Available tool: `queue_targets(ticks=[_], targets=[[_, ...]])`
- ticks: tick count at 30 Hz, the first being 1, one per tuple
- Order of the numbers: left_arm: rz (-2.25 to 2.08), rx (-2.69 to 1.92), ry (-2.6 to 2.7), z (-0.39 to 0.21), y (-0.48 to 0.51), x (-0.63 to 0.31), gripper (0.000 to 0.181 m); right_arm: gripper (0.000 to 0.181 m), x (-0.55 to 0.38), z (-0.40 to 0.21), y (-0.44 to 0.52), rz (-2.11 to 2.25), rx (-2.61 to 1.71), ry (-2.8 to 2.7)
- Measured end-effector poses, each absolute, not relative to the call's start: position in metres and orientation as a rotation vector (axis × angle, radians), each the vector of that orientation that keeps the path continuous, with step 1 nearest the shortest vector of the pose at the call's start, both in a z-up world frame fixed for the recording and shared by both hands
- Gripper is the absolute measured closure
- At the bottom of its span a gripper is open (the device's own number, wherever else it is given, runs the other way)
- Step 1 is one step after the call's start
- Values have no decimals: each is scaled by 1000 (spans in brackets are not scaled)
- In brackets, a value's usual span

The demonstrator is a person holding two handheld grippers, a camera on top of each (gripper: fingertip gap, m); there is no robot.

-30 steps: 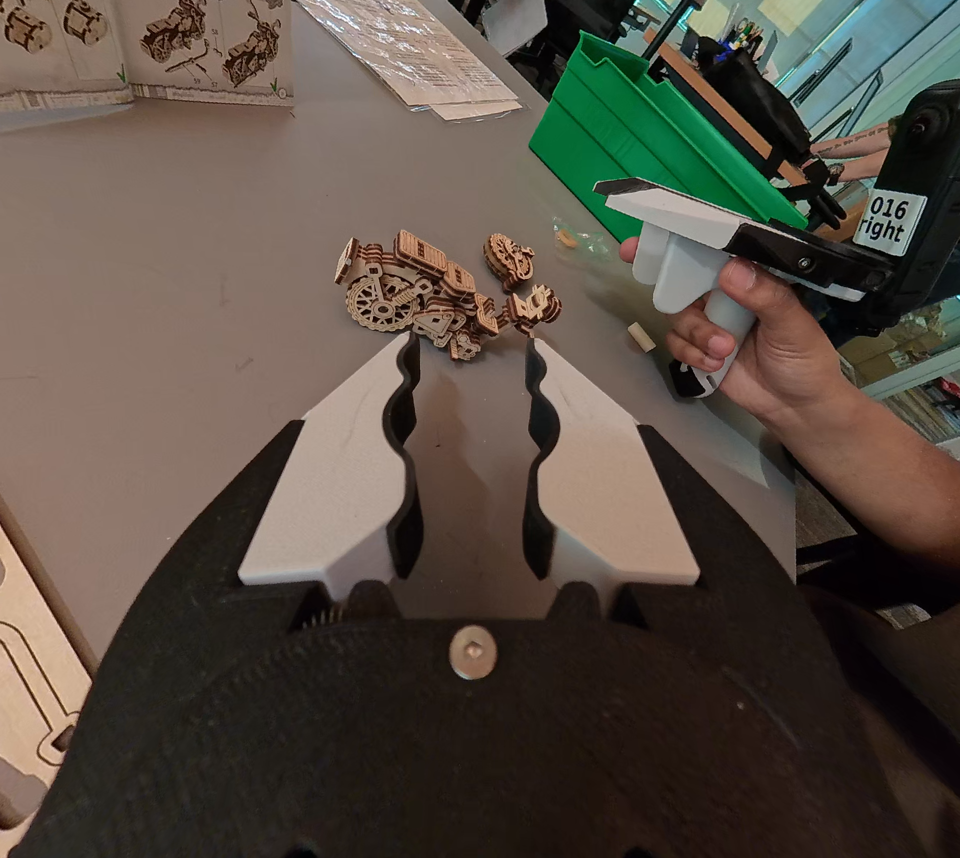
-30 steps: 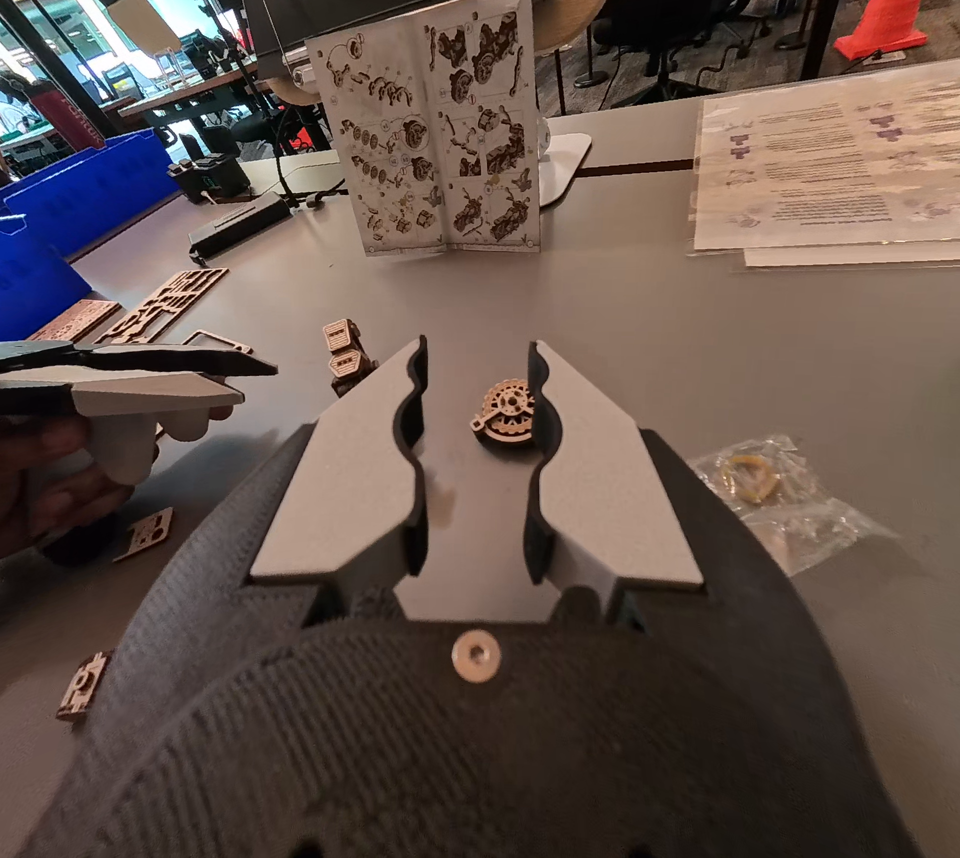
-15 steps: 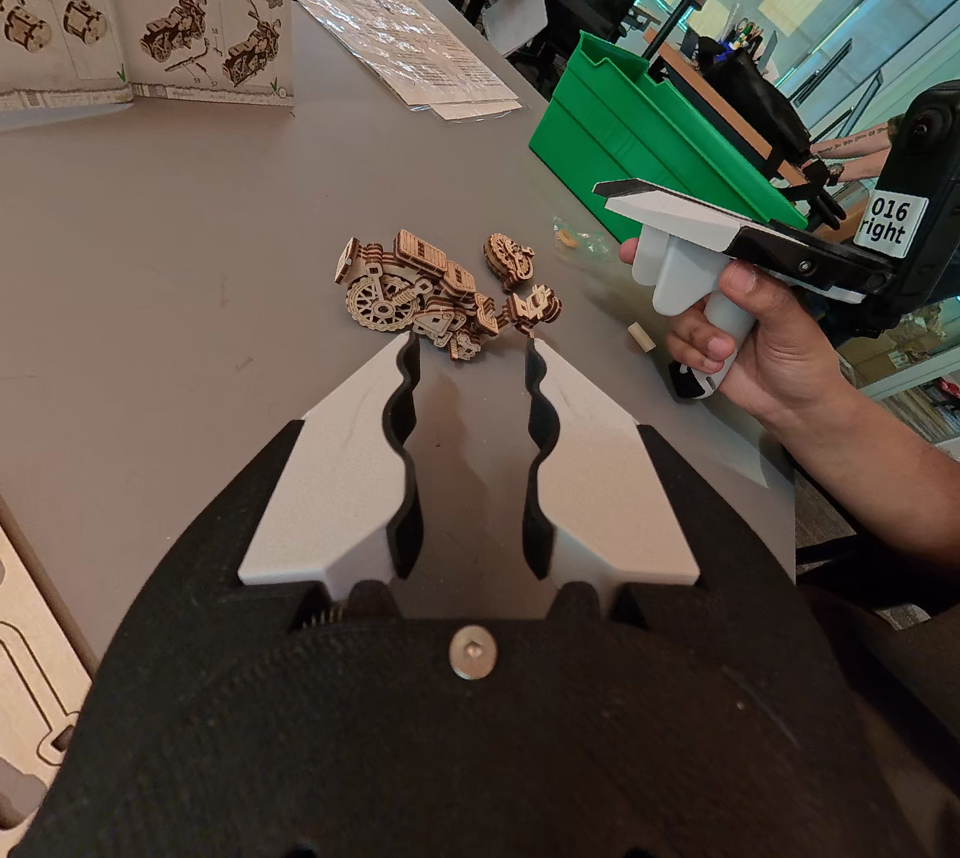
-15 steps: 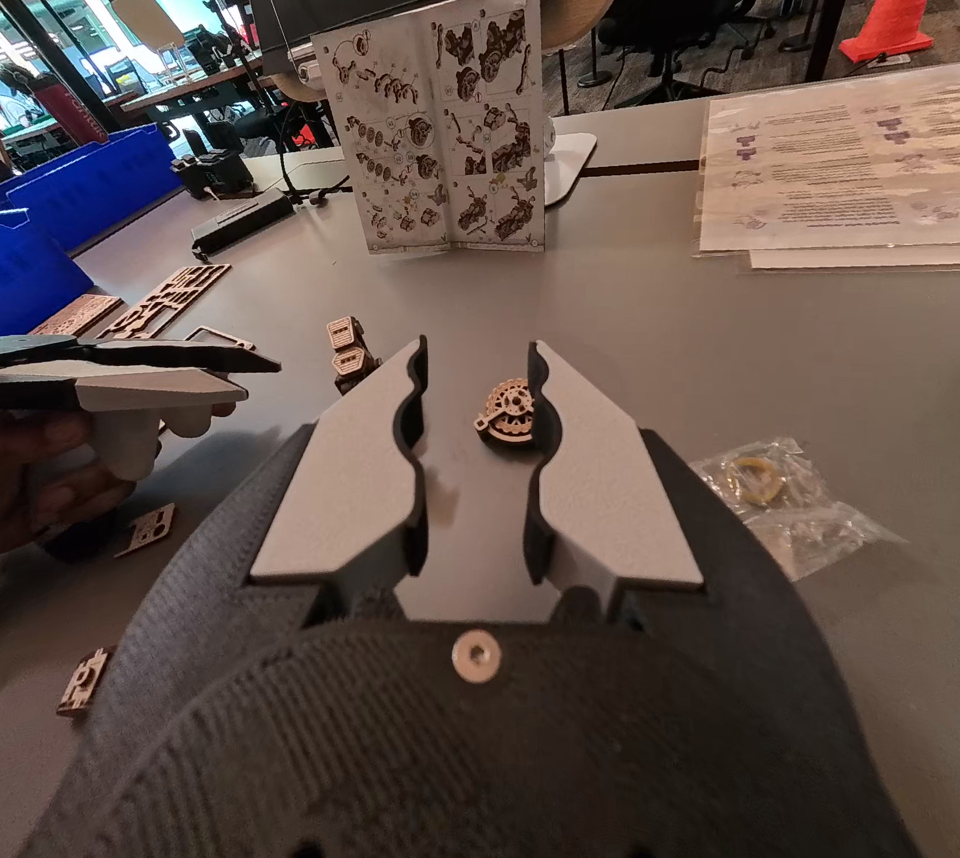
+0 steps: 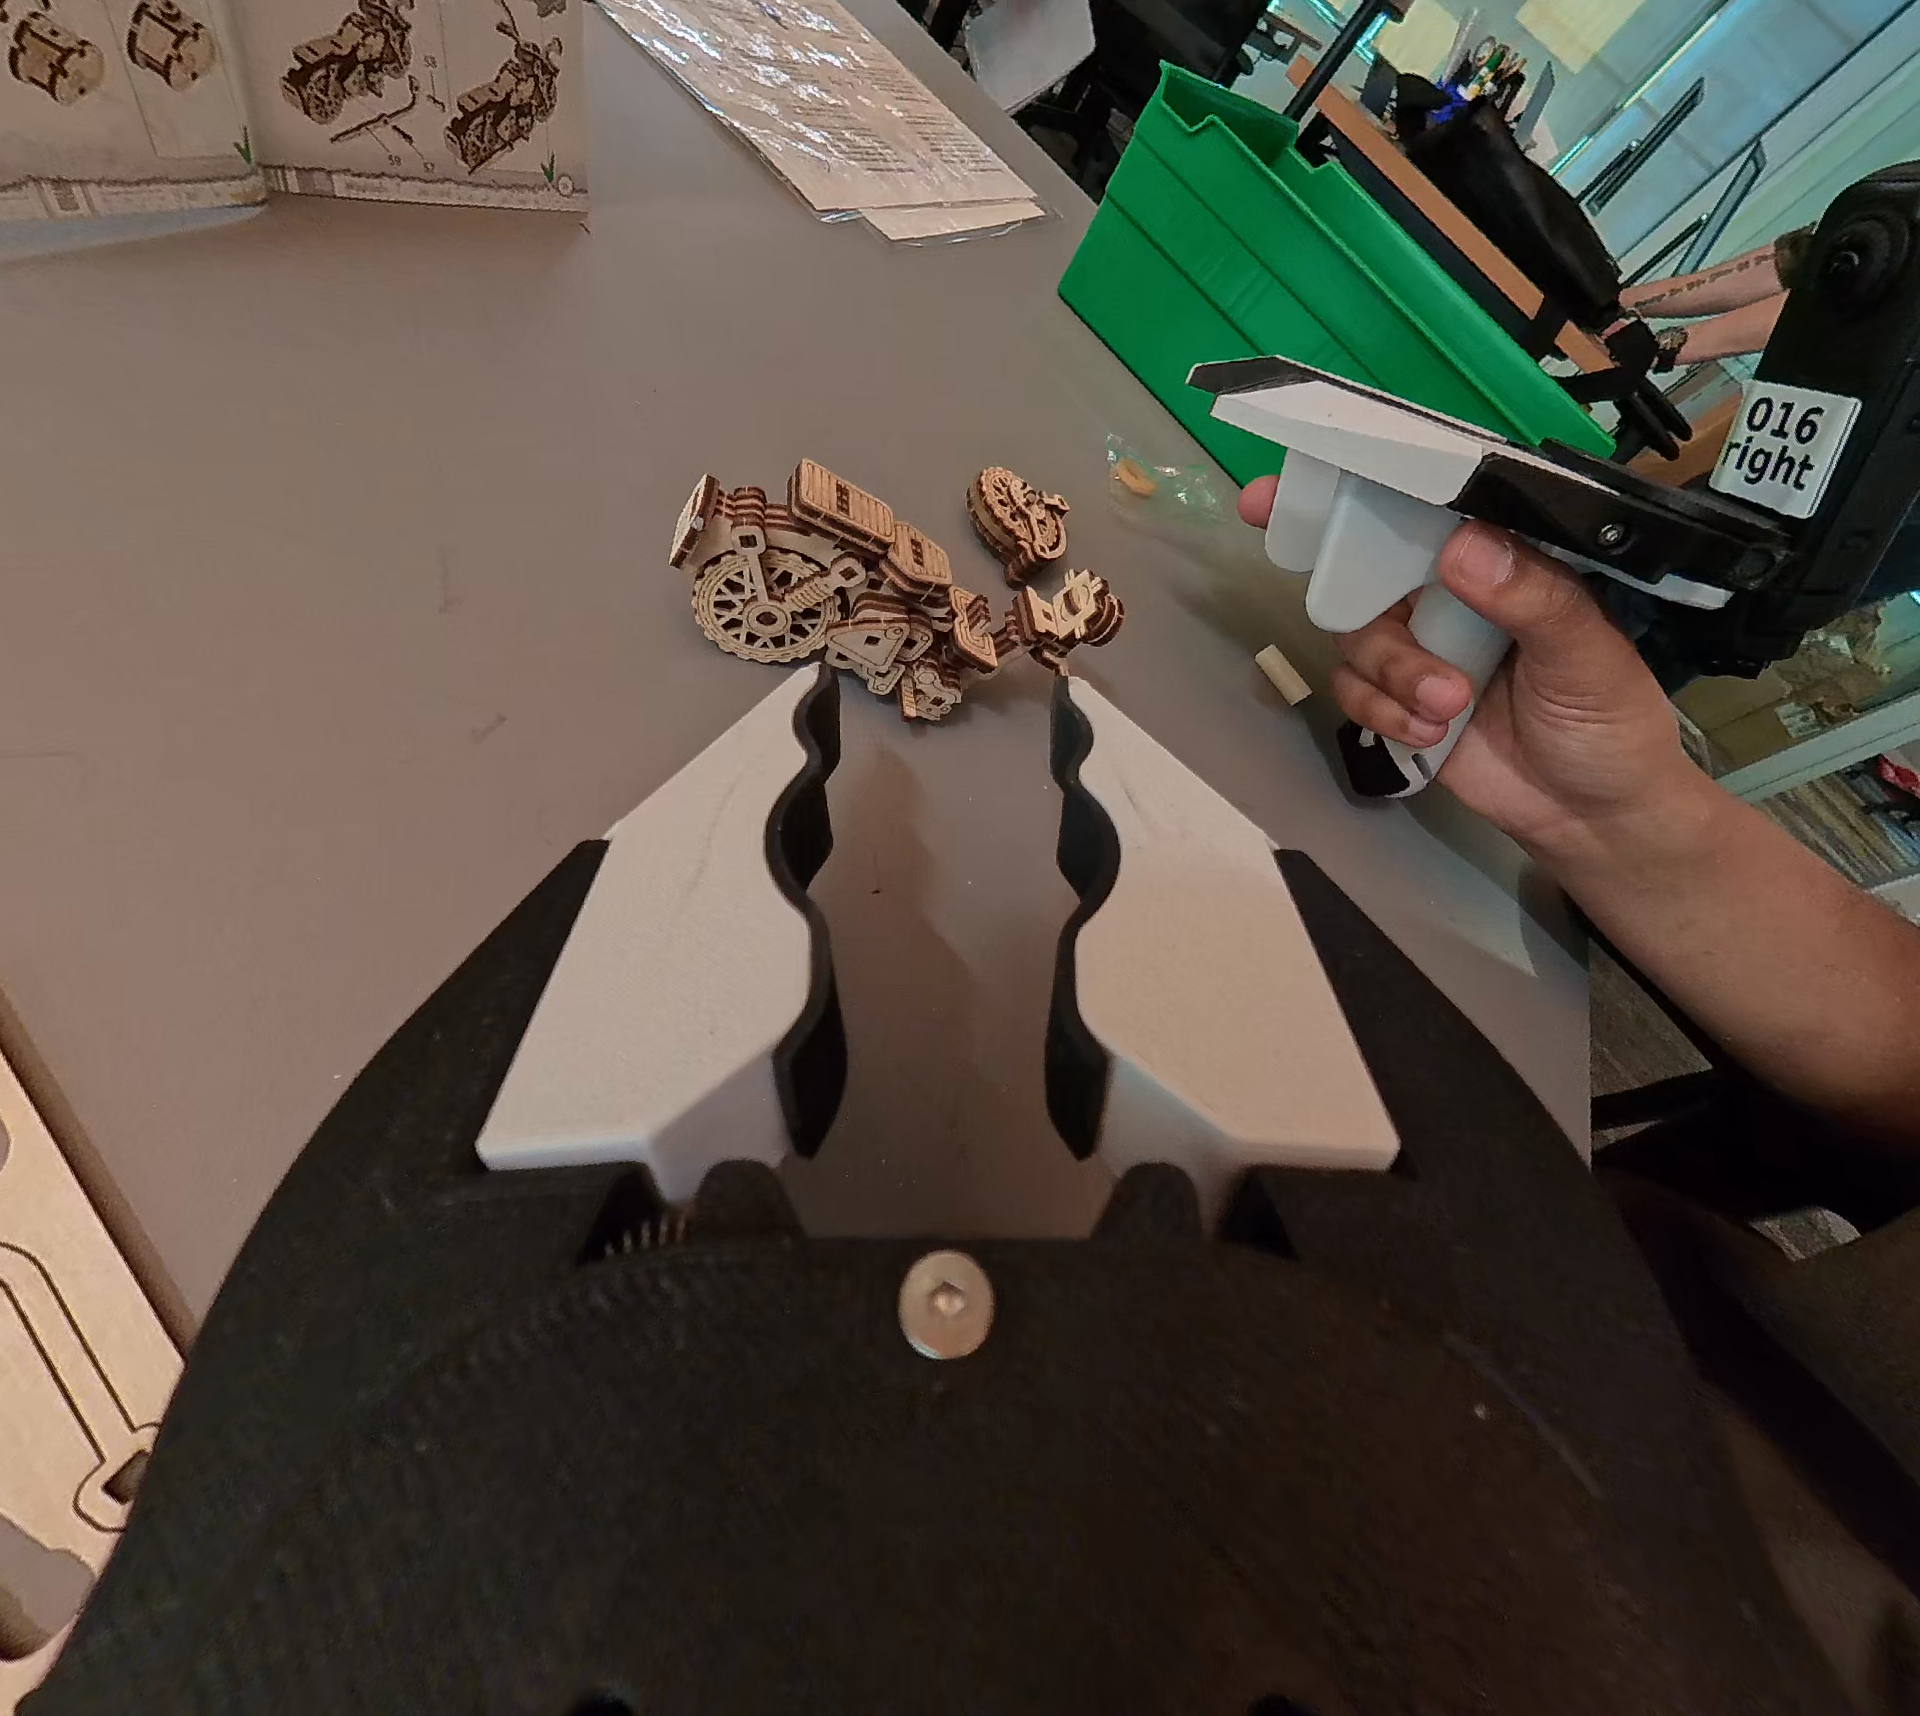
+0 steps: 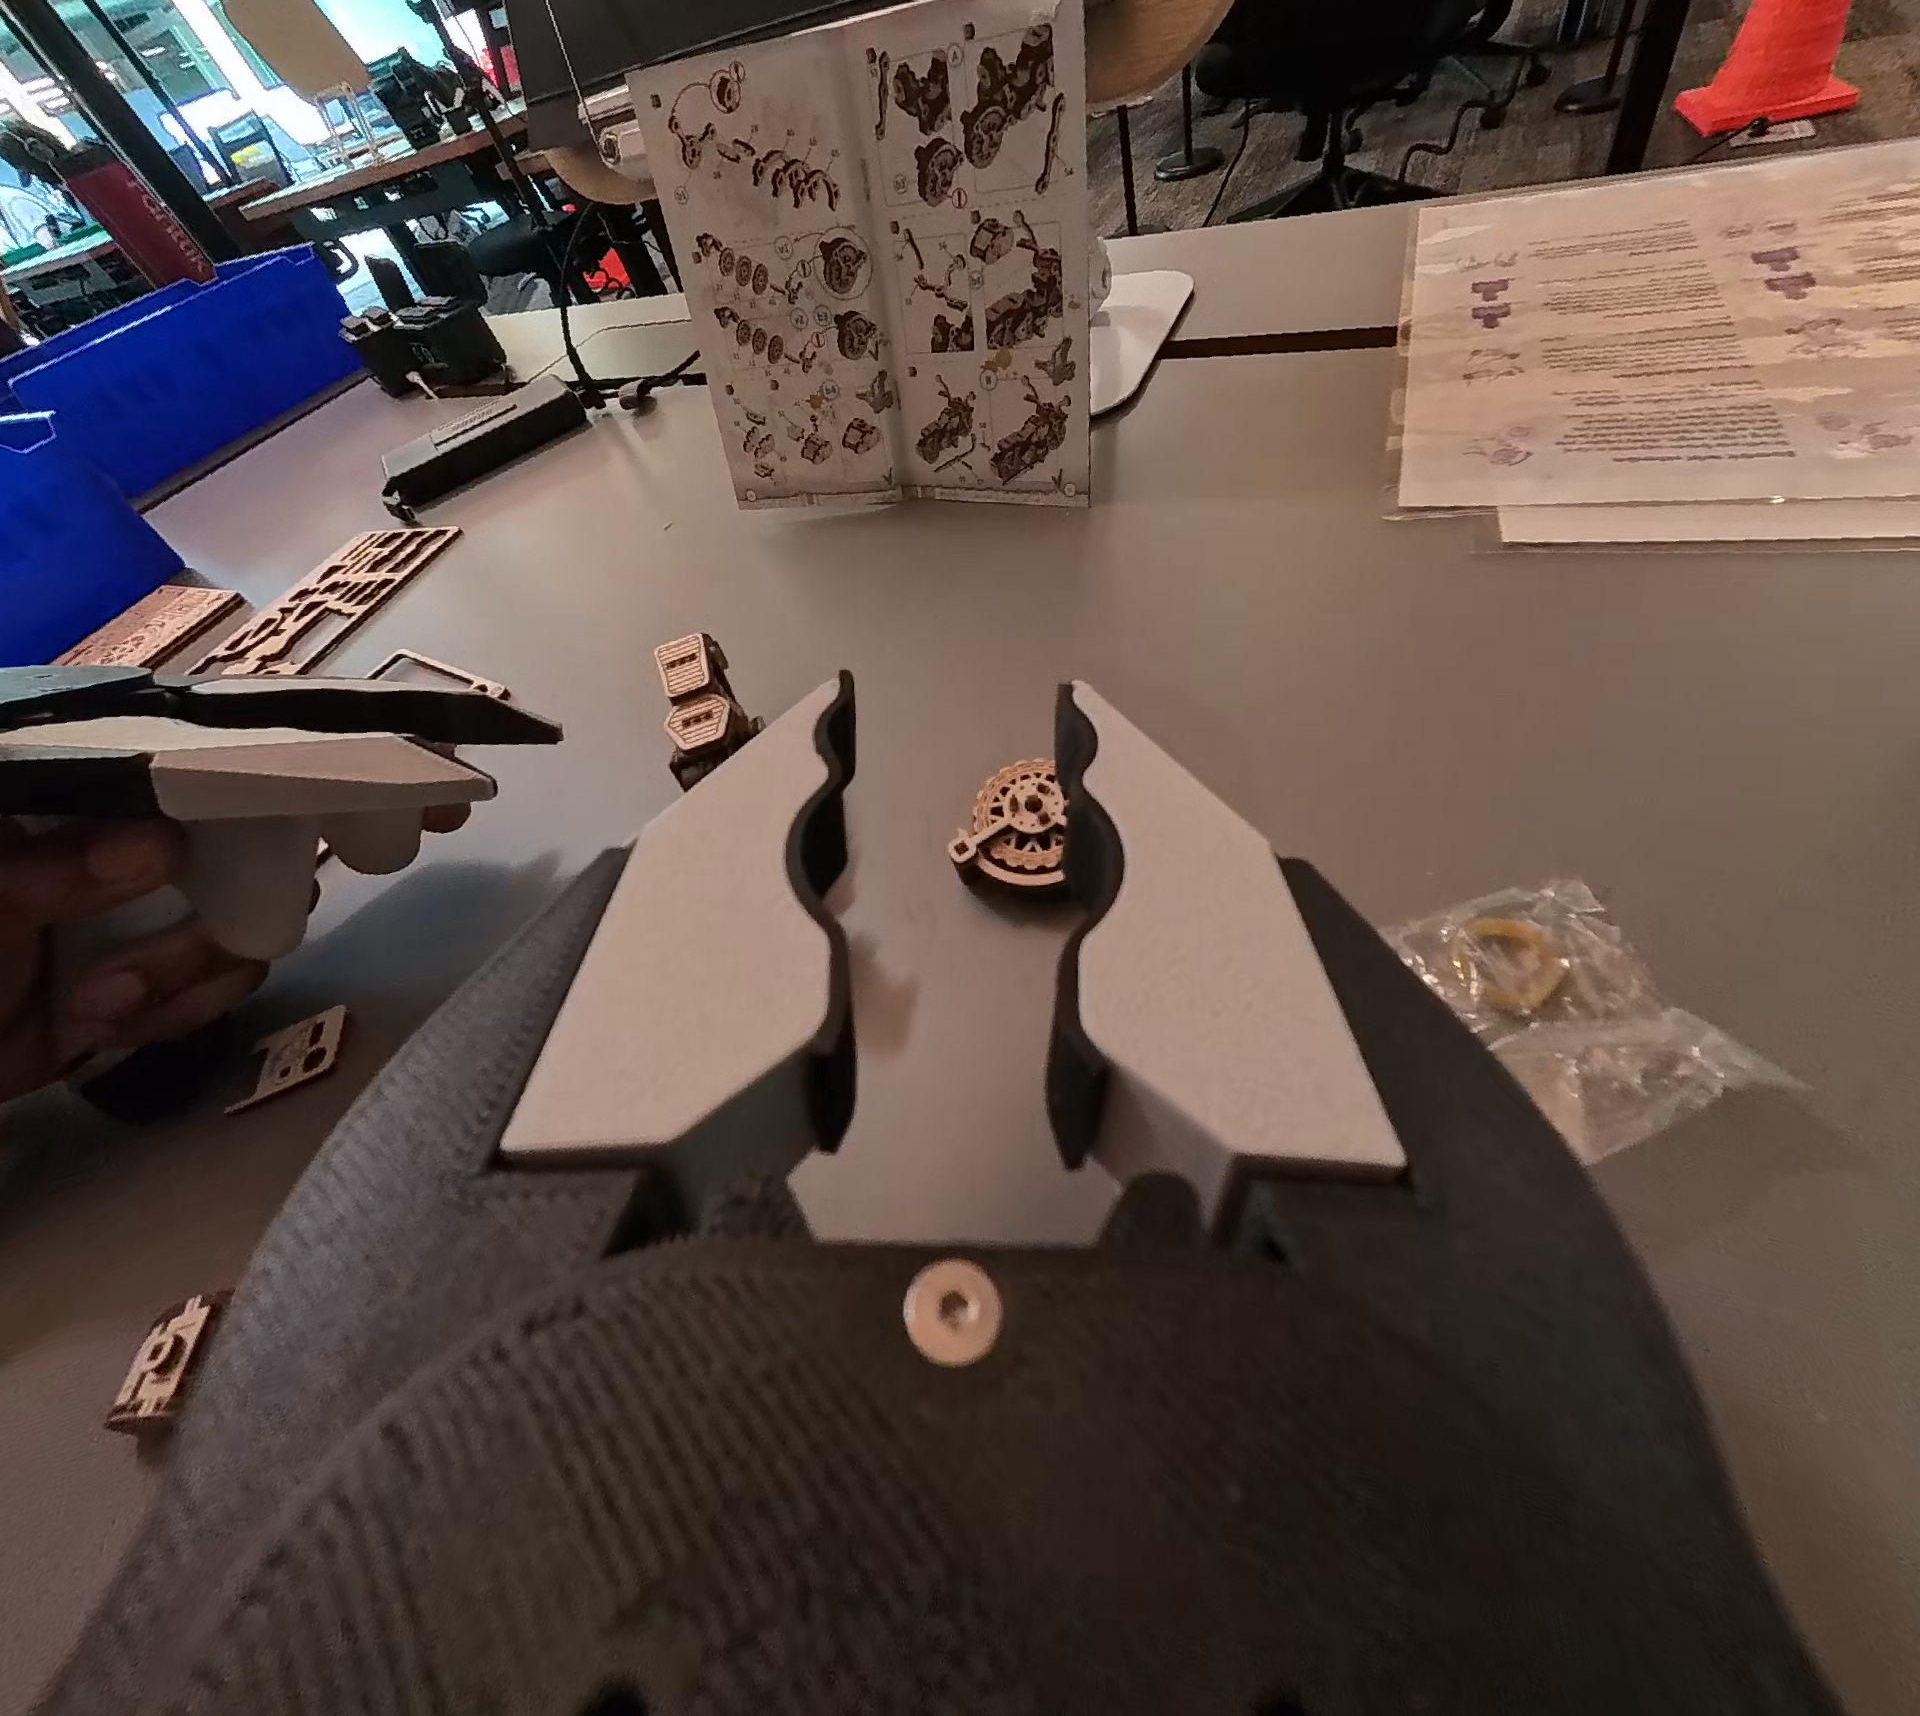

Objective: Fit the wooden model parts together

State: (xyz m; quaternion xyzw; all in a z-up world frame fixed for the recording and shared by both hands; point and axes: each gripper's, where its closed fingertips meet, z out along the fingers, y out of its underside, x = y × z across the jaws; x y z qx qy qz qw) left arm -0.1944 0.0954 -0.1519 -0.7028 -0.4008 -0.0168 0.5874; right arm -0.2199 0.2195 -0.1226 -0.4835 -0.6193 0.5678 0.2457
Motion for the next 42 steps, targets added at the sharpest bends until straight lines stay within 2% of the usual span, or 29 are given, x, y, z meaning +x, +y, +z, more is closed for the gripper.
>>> queue_targets(ticks=[37,42], targets=[[-41,-1638,-935,-152,95,-194,143,145,-223,-115,230,1542,-1323,-1611],[-41,-1637,-936,-152,95,-194,143,140,-225,-110,242,1540,-1358,-1534]])
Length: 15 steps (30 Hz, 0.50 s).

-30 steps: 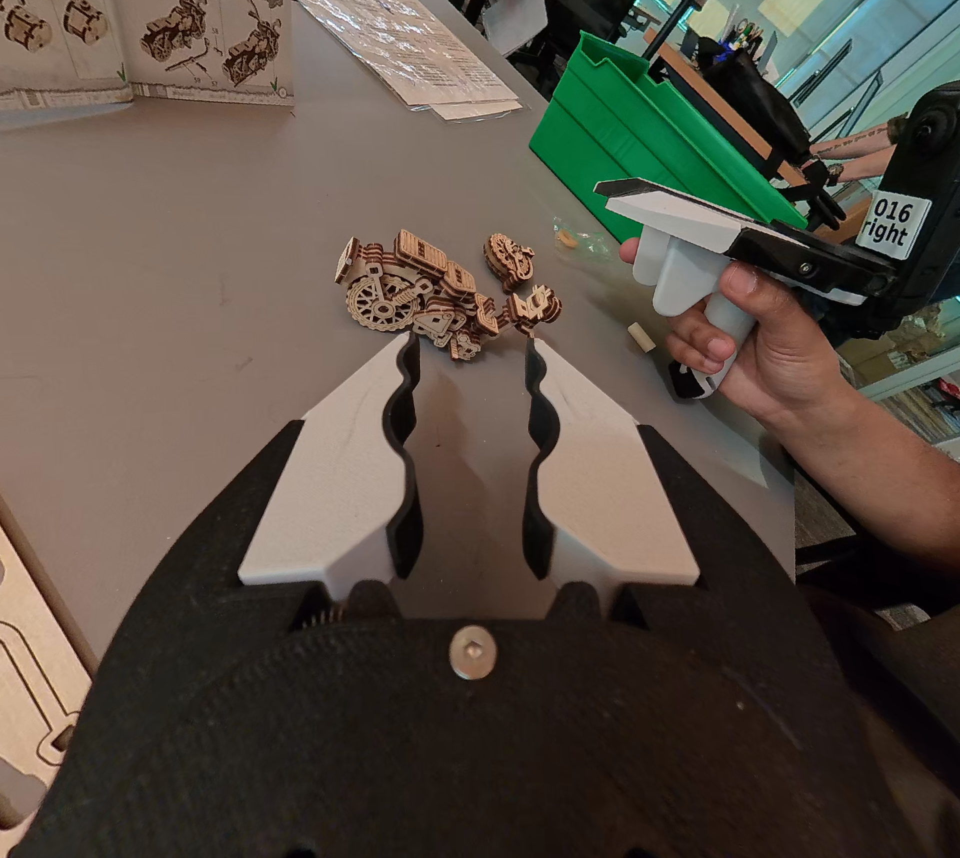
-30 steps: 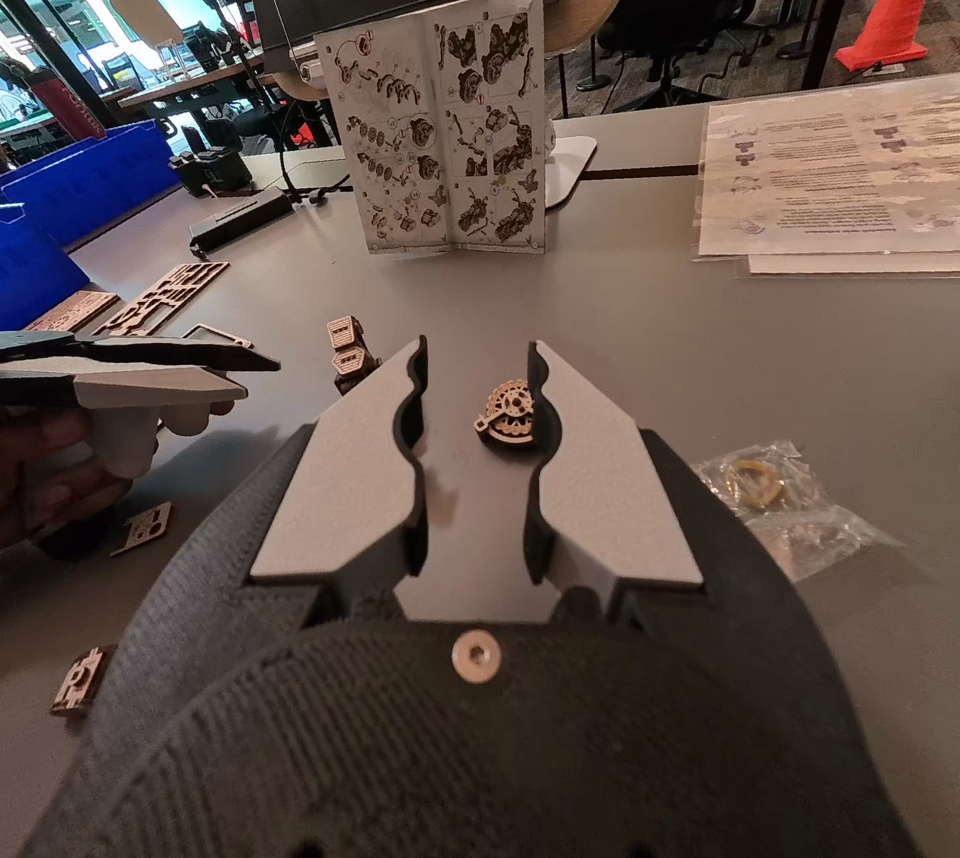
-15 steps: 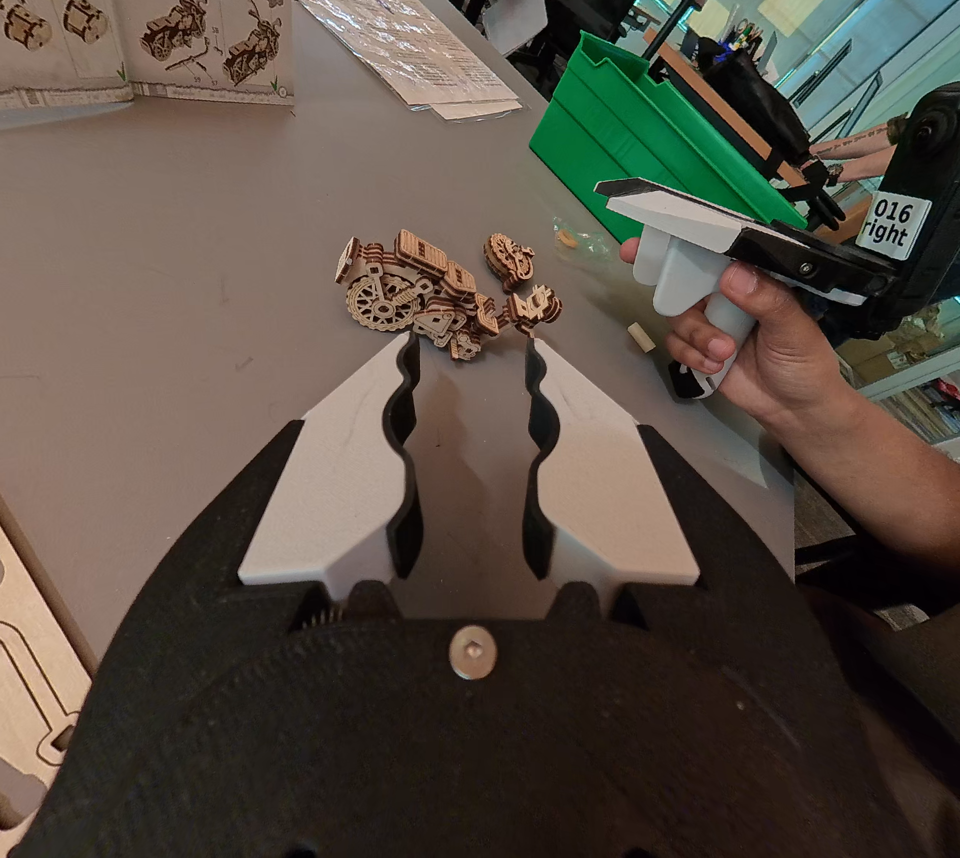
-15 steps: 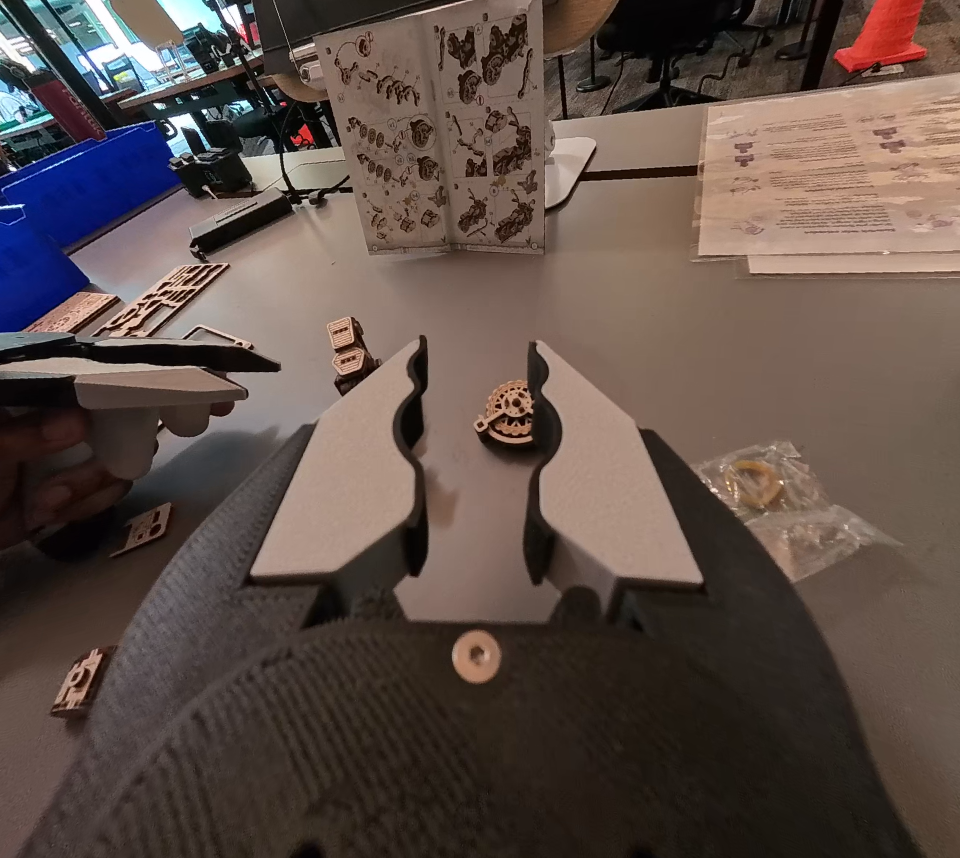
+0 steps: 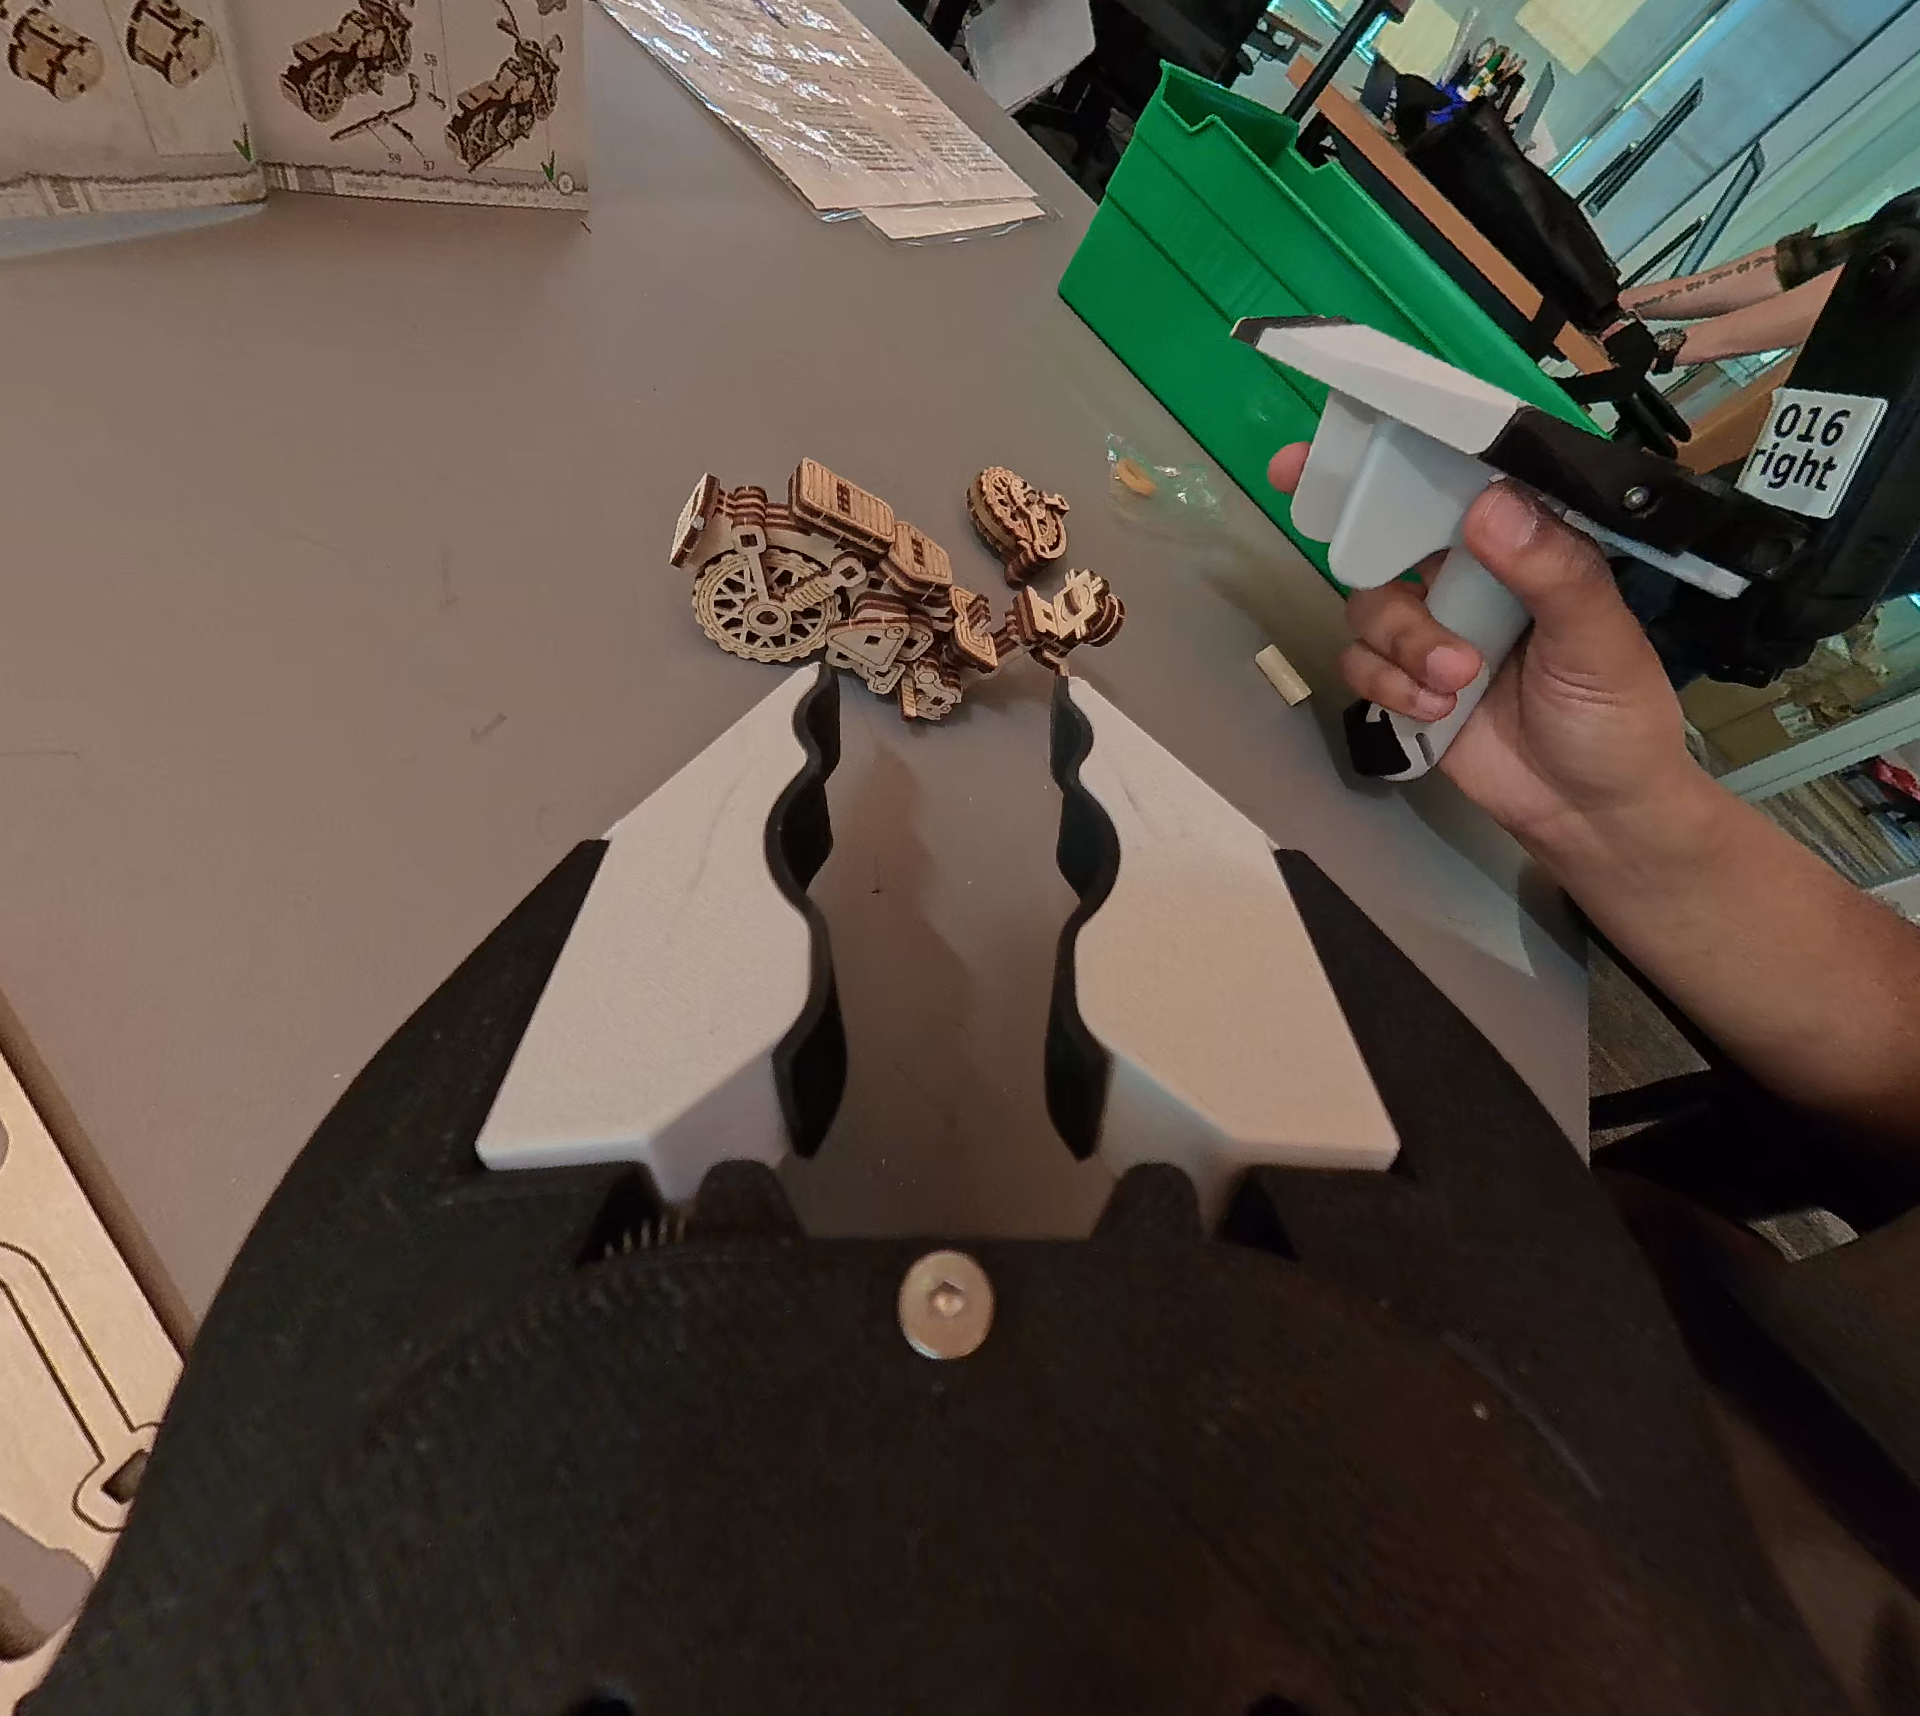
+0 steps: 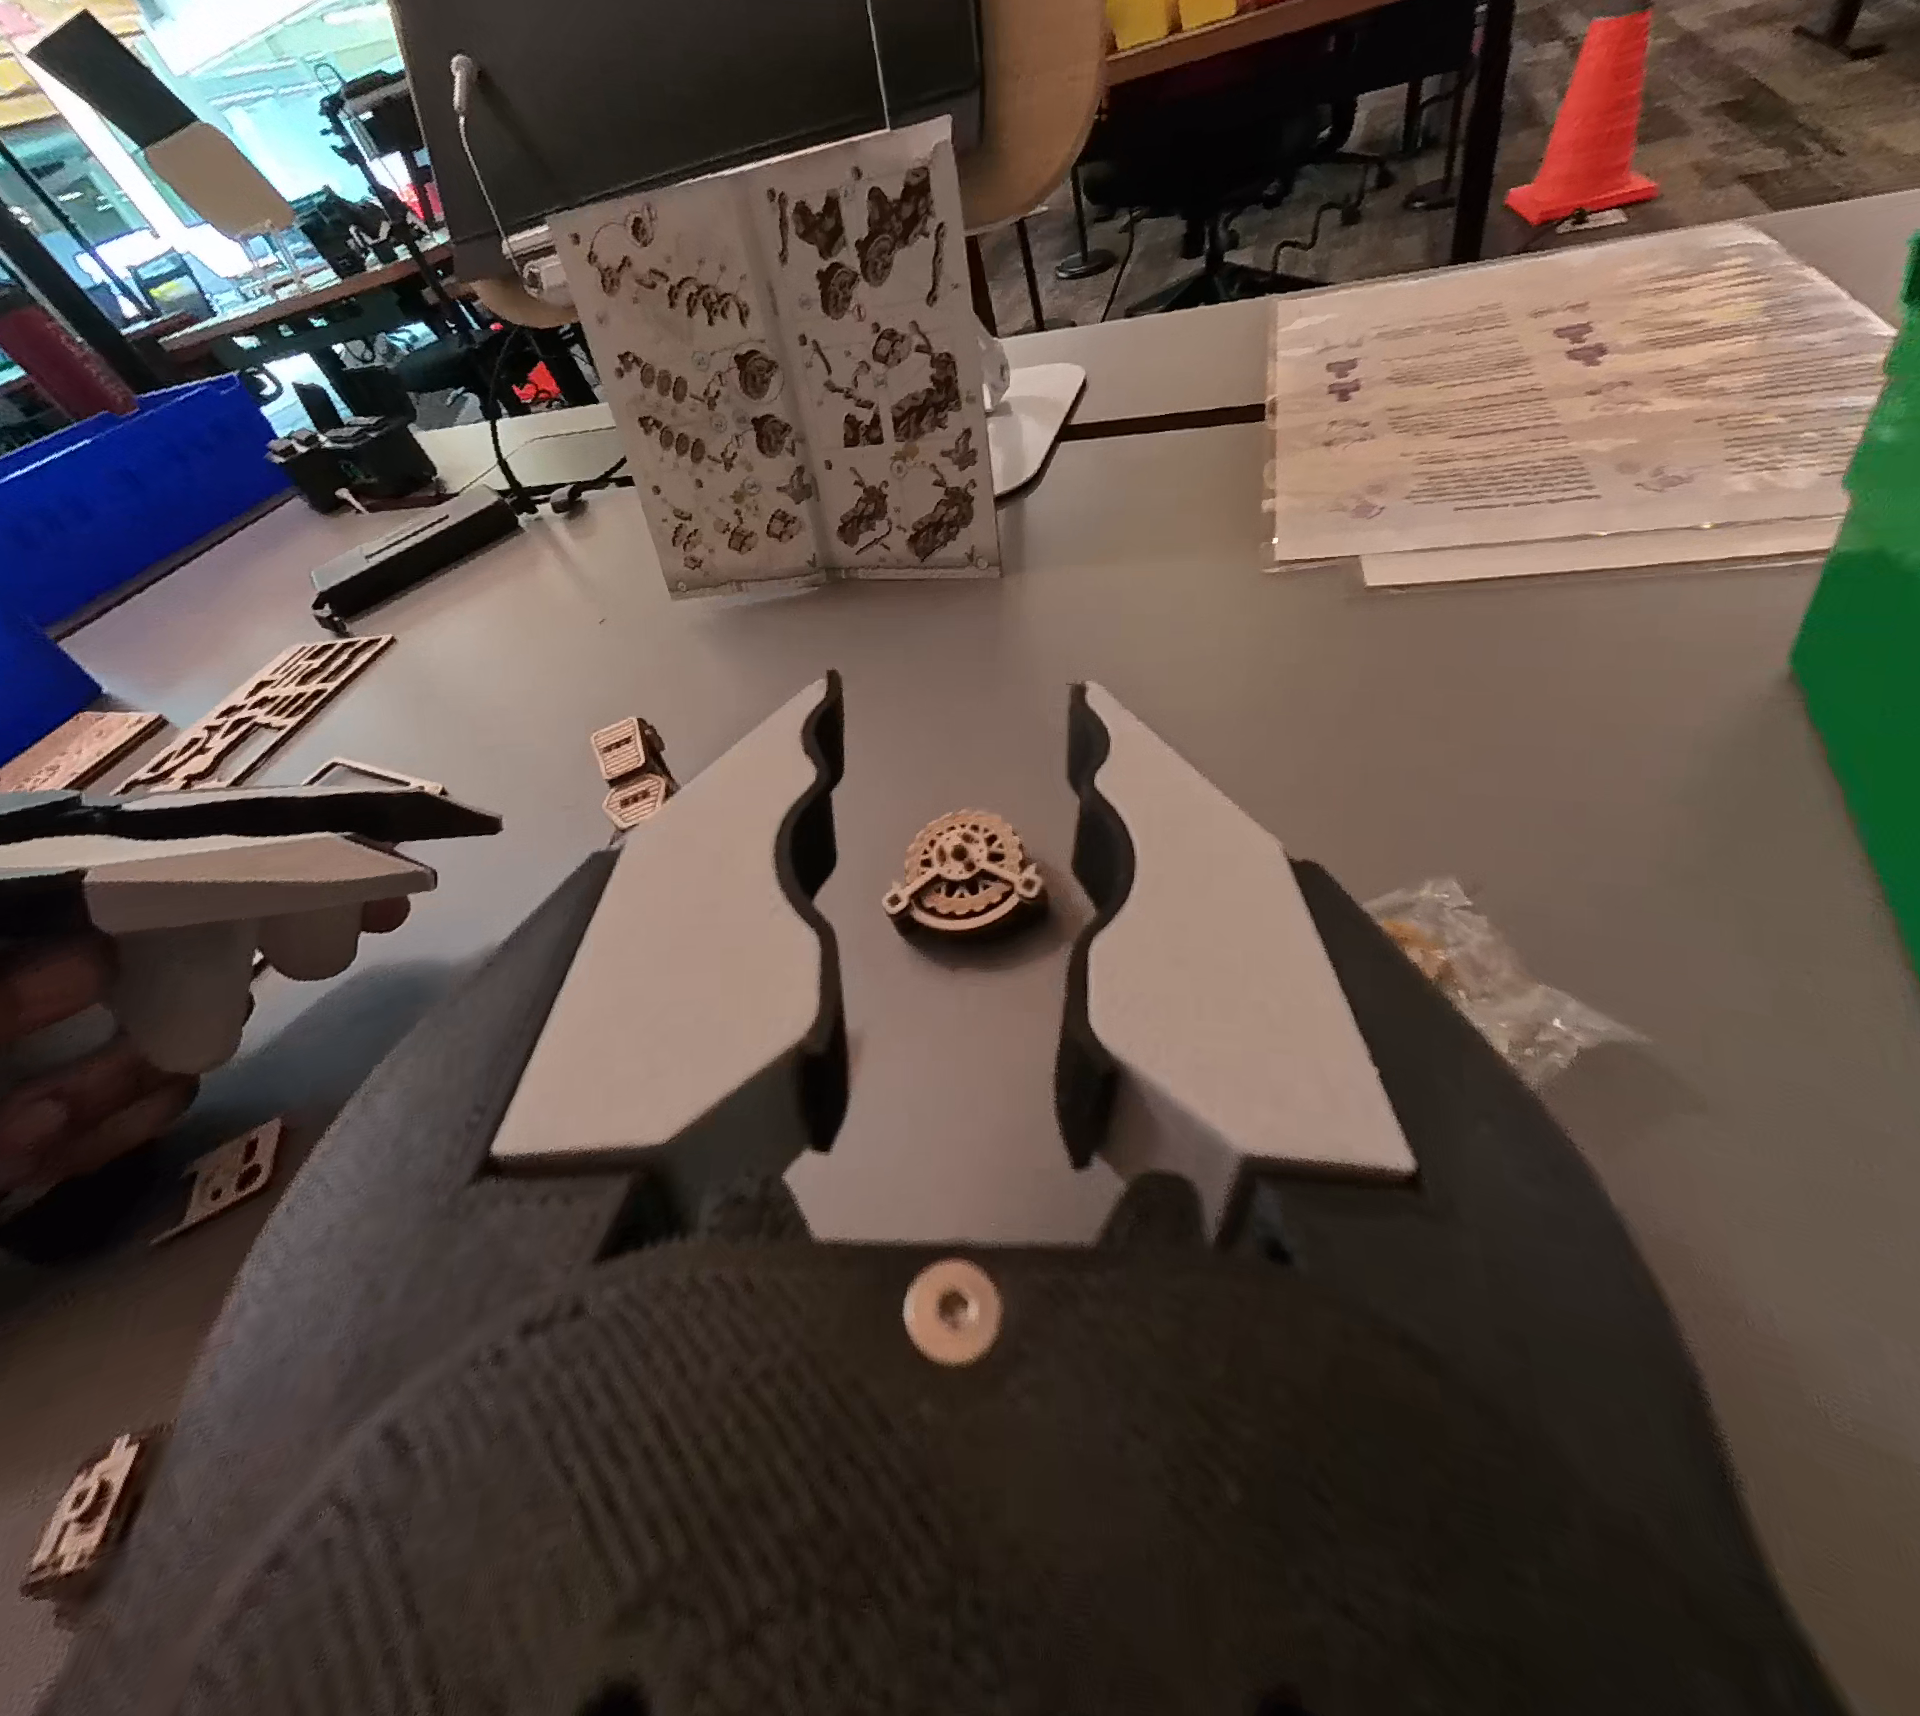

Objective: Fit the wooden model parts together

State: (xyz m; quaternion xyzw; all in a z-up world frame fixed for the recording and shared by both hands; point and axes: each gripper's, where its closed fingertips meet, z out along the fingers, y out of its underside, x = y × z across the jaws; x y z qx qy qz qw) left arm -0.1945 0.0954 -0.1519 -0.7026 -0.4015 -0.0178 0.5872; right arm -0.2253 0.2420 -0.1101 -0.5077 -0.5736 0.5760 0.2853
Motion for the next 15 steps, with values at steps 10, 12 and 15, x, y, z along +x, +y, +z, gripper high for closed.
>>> queue_targets(ticks=[10,12,15], targets=[[-45,-1635,-939,-152,95,-195,143,120,-226,-156,225,1246,-1363,-1814],[-45,-1636,-940,-152,95,-195,143,117,-226,-164,223,1159,-1342,-1867],[-43,-1636,-937,-152,95,-195,142,114,-228,-174,225,1063,-1344,-1908]])
